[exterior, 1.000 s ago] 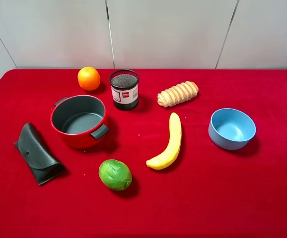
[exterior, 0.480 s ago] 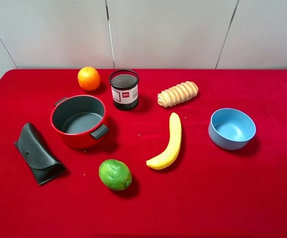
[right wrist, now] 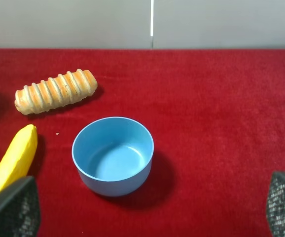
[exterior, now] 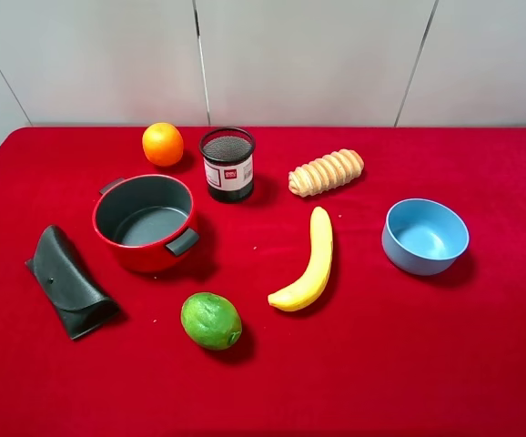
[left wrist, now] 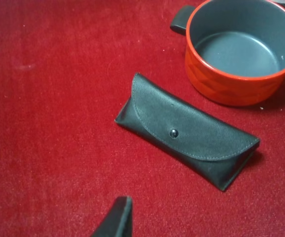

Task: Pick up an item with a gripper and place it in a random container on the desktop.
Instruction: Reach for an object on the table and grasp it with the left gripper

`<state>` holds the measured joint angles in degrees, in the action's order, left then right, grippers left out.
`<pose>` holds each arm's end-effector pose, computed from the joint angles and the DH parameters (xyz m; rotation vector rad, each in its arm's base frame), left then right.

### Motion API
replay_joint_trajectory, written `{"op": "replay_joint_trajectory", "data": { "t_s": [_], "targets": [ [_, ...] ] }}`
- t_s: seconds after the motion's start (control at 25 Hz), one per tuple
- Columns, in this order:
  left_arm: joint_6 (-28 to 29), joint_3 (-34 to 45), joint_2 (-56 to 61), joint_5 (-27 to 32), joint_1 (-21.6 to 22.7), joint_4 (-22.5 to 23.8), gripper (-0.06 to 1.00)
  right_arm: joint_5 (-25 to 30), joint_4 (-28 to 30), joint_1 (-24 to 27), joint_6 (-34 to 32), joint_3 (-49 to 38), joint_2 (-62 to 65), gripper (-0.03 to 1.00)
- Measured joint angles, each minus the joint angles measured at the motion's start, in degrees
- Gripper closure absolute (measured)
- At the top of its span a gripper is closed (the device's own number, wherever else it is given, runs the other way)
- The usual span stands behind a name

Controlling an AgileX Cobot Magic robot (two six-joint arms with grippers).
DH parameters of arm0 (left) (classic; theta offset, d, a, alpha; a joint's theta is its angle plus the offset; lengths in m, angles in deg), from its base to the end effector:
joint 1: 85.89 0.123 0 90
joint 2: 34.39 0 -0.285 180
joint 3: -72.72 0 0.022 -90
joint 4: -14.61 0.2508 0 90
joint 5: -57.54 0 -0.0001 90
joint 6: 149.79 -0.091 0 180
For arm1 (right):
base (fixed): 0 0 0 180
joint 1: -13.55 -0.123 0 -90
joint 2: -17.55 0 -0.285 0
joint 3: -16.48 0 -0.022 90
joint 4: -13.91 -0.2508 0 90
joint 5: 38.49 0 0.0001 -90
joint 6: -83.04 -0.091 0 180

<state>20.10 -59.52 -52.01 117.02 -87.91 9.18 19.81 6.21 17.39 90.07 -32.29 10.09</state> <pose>0.0214 -0.0082 0.2820 0.2239 2.1636 -0.0358 -0.0033 0.0106 0.2804 -0.0583 1.9913 0.0373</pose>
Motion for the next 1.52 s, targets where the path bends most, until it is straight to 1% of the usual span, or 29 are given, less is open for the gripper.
{"op": "replay_joint_trajectory", "data": {
  "t_s": [0.16,0.36,0.6,1.16,1.52],
  "targets": [
    [-0.5,-1.3,-4.0,-2.8,0.0,0.0,-0.04,0.0,0.0,0.0,0.0,0.0,0.0,0.27],
    [-3.3,-2.1,-9.5,-6.0,0.0,-0.1,-0.04,0.0,0.0,0.0,0.0,0.0,0.0,0.27],
    [-6.1,-5.2,-17.3,-9.0,-0.4,-0.1,-0.04,0.0,0.0,0.0,0.0,0.0,0.0,0.27],
    [-10.0,-15.7,-40.1,-14.5,-12.2,-0.1,-0.04,0.0,0.0,0.0,0.0,0.0,0.0,0.27],
    [-14.6,-22.5,-53.7,-20.8,-20.2,-0.1,-0.04,0.0,0.0,0.0,0.0,0.0,0.0,0.27]
  ]
}}
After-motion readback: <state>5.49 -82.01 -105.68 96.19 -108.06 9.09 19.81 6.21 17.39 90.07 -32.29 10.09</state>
